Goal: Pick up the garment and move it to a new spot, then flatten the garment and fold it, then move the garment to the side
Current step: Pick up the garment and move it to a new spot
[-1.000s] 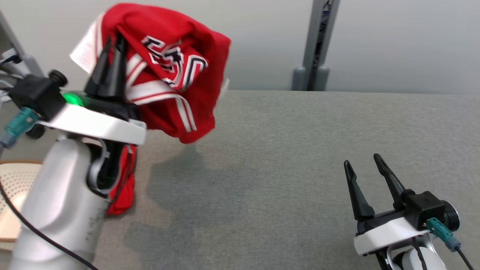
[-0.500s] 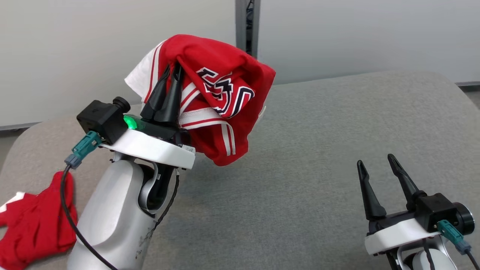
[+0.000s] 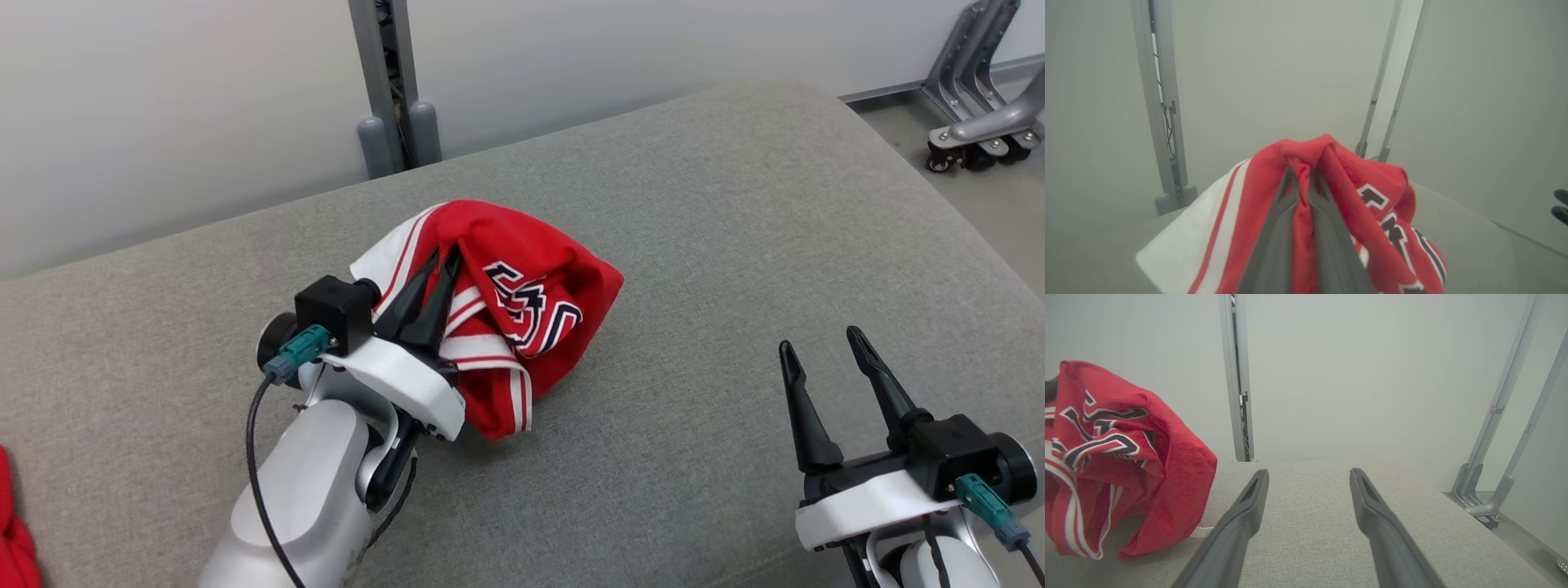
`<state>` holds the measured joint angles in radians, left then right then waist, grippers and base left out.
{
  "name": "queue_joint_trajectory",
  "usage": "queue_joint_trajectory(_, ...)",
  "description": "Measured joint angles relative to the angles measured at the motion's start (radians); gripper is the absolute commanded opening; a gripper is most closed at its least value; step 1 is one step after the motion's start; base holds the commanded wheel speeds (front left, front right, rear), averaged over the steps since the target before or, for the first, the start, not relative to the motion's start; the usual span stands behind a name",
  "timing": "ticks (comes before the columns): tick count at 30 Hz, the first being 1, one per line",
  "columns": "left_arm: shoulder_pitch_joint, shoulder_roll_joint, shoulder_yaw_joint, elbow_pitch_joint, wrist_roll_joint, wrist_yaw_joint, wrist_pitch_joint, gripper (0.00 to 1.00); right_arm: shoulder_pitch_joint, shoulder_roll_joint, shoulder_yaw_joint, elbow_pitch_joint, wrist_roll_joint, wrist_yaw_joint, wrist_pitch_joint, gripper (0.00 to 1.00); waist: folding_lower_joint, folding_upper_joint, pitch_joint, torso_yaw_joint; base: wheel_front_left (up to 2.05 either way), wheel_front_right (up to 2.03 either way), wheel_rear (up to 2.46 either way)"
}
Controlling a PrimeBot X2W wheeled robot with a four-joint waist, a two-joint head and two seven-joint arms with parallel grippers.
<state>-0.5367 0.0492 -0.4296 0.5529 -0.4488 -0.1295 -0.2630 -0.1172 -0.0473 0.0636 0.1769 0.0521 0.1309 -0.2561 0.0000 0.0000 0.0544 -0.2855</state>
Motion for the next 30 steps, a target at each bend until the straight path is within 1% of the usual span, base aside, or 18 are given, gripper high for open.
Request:
queue_joint_trajectory(2,-0.010,0.000,-0.028,0.062,0.000,0.000,0.000,0.00,-0.001,0.000,0.000,0.001,0.002,0.000,0.000,1.00,0.0000,0.0000,0.012,-0.014,0.00,0.00,0.00)
queue_joint_trajectory(3,-0.012,-0.001,-0.046,0.100,0.000,0.000,0.000,0.08,-0.001,0.000,0.000,0.001,0.002,0.000,0.000,1.00,0.0000,0.0000,0.016,-0.019,0.00,0.00,0.00)
queue_joint_trajectory(4,-0.014,-0.001,-0.059,0.132,0.001,0.000,0.000,0.85,-0.001,0.000,0.002,0.003,0.003,0.000,0.000,1.00,0.0000,0.0000,0.020,-0.022,0.00,0.00,0.00)
queue_joint_trajectory(5,-0.029,-0.001,-0.064,0.164,-0.016,0.000,0.000,1.00,-0.001,0.000,0.006,0.009,0.009,0.000,0.000,1.00,0.0000,0.0000,0.024,-0.023,0.00,0.00,0.00)
queue_joint_trajectory(7,-0.044,-0.001,-0.070,0.165,-0.041,0.000,0.000,1.00,0.000,0.001,0.002,0.013,0.011,0.000,0.000,1.00,0.0000,0.0000,0.023,-0.013,0.00,0.00,0.00)
queue_joint_trajectory(11,-0.045,0.001,-0.065,0.140,-0.043,0.000,0.000,1.00,0.003,0.000,-0.013,0.021,0.012,0.000,-0.001,1.00,0.0000,0.0000,0.016,0.025,0.00,0.00,0.00)
queue_joint_trajectory(16,-0.015,0.034,-0.022,0.074,-0.026,0.000,0.000,1.00,0.012,0.001,-0.029,0.026,0.012,0.000,-0.001,1.00,0.0000,0.0000,-0.008,0.099,0.00,0.00,0.00)
queue_joint_trajectory(19,0.017,0.056,0.028,0.015,-0.006,0.000,0.000,1.00,0.025,0.001,-0.034,0.028,0.012,0.000,-0.003,1.00,0.0000,0.0000,-0.026,0.155,0.00,0.00,0.00)
queue_joint_trajectory(23,0.077,0.080,0.111,-0.085,0.051,0.000,0.000,1.00,0.030,0.000,-0.040,0.027,0.019,0.000,-0.004,1.00,0.0000,0.0000,-0.050,0.238,0.00,0.00,0.00)
queue_joint_trajectory(30,0.254,0.105,0.263,-0.245,0.133,0.008,0.000,1.00,0.046,0.001,0.003,0.015,0.018,0.000,-0.006,1.00,0.0000,0.0000,-0.091,0.372,0.00,0.00,0.00)
